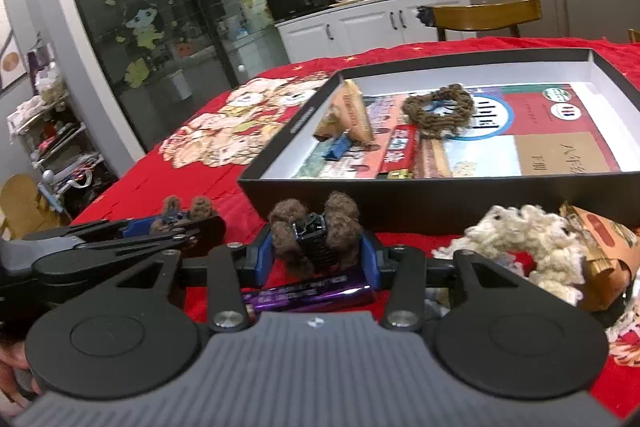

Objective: Organize objects
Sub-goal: 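Carry the hair tie in the left gripper over the box while the right gripper carries its own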

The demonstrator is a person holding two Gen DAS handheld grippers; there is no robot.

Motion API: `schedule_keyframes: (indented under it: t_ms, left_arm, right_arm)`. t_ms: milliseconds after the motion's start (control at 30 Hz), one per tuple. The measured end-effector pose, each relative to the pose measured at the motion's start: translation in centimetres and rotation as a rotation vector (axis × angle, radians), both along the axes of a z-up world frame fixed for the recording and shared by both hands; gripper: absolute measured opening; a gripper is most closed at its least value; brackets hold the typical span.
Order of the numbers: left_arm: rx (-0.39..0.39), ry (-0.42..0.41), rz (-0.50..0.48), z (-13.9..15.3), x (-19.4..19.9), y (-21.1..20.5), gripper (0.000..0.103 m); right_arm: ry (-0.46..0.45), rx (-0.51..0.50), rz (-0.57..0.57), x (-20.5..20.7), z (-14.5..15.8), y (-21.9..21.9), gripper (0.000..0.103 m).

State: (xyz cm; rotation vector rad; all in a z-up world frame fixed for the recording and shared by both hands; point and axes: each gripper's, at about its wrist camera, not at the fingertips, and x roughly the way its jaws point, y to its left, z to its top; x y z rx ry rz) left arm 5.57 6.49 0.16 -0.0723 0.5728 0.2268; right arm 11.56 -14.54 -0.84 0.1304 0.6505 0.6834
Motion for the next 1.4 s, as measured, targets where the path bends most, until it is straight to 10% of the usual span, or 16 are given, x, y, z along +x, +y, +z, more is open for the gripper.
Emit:
schedule_keyframes:
  t_ms: [1400]
  left_arm:
    - [-0.042,-0.277,-0.020,14.5,1.1,-6.6,0.052]
  right_arm:
    - [-0.083,0.293,-0.166,3.3,8.2,-9.2,0.048]
